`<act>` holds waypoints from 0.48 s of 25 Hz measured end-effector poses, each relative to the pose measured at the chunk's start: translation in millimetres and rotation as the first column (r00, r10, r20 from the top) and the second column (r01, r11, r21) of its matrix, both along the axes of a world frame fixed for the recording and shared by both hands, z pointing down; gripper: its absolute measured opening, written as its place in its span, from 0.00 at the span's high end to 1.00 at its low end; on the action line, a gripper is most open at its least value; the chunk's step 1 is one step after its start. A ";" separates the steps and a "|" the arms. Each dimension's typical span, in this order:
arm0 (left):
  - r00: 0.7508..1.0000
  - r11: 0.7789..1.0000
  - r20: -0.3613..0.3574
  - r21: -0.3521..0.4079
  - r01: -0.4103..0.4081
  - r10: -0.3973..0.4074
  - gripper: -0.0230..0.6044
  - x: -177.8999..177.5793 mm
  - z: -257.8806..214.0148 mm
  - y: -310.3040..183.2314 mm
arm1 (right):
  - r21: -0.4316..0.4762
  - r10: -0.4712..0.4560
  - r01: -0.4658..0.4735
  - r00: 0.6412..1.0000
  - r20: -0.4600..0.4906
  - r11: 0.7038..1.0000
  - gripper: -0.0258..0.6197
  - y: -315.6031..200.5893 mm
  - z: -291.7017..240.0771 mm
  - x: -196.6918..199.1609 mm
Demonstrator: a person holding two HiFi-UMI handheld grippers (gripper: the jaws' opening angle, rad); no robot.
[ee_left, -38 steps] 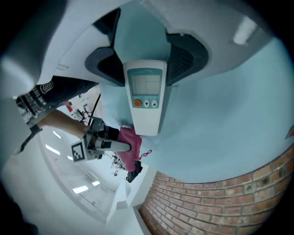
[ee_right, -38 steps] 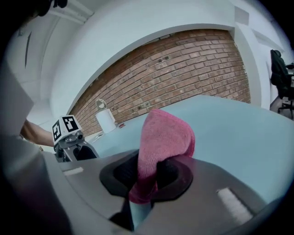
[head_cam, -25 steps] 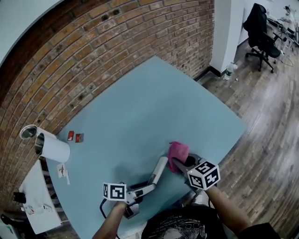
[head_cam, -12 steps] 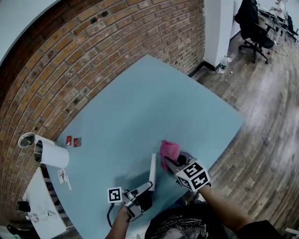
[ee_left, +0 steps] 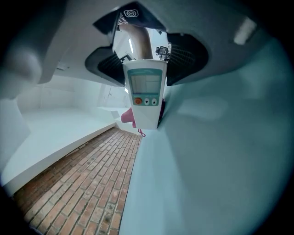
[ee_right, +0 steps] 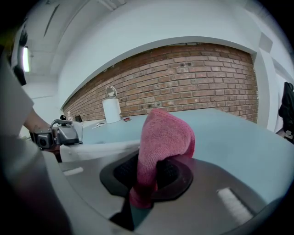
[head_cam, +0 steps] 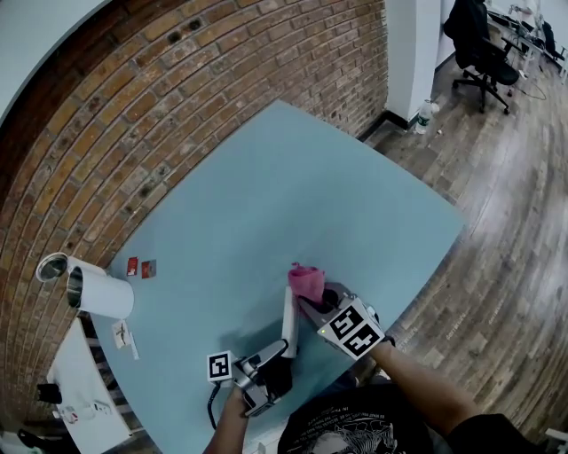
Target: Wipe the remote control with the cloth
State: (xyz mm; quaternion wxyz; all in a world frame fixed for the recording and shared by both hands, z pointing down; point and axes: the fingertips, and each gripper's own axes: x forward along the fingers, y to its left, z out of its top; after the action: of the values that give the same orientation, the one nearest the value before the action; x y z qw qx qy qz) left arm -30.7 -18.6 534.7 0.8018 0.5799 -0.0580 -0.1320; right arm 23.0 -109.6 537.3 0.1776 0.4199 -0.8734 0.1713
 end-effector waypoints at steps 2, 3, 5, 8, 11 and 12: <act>1.000 1.000 -0.002 -0.002 0.002 -0.002 0.52 0.4 -0.3 -1.0 | 0.001 -0.021 0.021 1.000 0.000 1.000 0.86 4.3 -0.5 -3.1; 1.000 1.000 -0.002 -0.002 0.002 -0.002 0.52 1.1 -0.3 -1.2 | -0.001 -0.029 0.029 1.000 0.000 1.000 0.86 6.4 -0.6 -3.8; 1.000 1.000 0.004 -0.004 0.000 0.000 0.52 2.3 -0.3 -2.2 | -0.006 -0.044 0.044 0.999 -0.001 0.999 0.86 9.6 -0.9 -4.8; 1.000 1.000 0.014 -0.005 0.008 -0.008 0.52 0.1 -2.0 -6.6 | -0.007 -0.070 0.070 0.998 -0.001 0.998 0.86 13.0 -2.2 -10.5; 1.000 1.000 0.019 -0.003 0.016 -0.016 0.52 -0.6 -1.5 -8.8 | -0.009 -0.094 0.094 0.996 0.002 0.996 0.86 18.9 -3.1 -15.5; 1.000 1.000 0.022 -0.003 0.019 -0.019 0.52 0.1 -1.4 -8.9 | -0.009 -0.102 0.102 0.995 0.004 0.995 0.86 21.3 -3.5 -16.7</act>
State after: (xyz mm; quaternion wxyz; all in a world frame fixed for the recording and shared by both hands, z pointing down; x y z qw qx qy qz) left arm -30.6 -27.5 533.3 0.8008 0.5794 -0.0724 -0.1332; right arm 6.3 -88.2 533.8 0.1863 0.3736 -0.8932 0.1669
